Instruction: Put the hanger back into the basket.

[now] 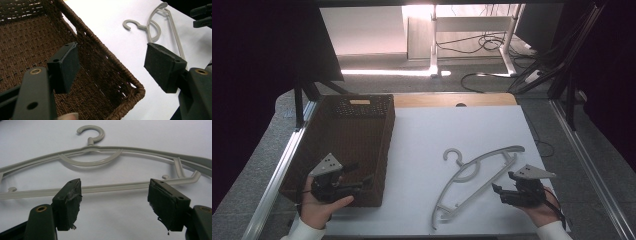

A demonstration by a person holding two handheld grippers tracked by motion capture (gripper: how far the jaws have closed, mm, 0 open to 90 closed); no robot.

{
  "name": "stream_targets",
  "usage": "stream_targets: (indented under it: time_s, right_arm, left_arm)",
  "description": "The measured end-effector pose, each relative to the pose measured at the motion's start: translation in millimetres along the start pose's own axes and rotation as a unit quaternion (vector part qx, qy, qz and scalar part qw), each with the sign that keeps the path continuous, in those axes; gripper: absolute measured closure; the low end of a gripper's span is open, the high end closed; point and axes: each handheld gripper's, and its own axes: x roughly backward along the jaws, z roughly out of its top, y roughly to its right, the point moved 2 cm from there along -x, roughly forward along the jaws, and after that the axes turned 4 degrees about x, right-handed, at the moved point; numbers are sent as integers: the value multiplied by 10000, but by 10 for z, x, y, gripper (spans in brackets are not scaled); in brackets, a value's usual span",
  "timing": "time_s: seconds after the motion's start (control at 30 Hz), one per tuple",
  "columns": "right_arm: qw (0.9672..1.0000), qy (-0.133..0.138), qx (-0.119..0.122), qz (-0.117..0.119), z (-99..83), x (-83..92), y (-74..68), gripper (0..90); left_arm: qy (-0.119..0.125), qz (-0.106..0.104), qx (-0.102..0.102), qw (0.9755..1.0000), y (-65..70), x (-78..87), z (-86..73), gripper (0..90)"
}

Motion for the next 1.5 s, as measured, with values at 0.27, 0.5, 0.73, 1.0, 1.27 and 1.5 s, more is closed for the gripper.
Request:
stream_targets:
  time_s: [0.27,0.5,0.73,1.0,1.27,1.5]
  right_arm:
    - [9999,90,19,83,16,-4,-24,277]
    - [9999,105,-3,77,26,-13,-30,277]
    - [9999,108,-1,102,38,-9,-44,278]
    - [9998,186,-8,-12,85,15,-47,268]
    - [9997,221,3,105,146,17,-79,273]
    - [9995,259,-109,109,221,16,-79,277]
  left_arm:
    - [8,18,11,10000,2,18,-9,280]
    - [6,33,24,10000,-7,21,-14,280]
    - [13,44,28,10000,-9,28,-12,280]
    - [17,64,47,10000,-25,31,-17,280]
    - [9,65,41,10000,-21,29,-19,280]
    - [16,86,55,9999,-24,34,-21,280]
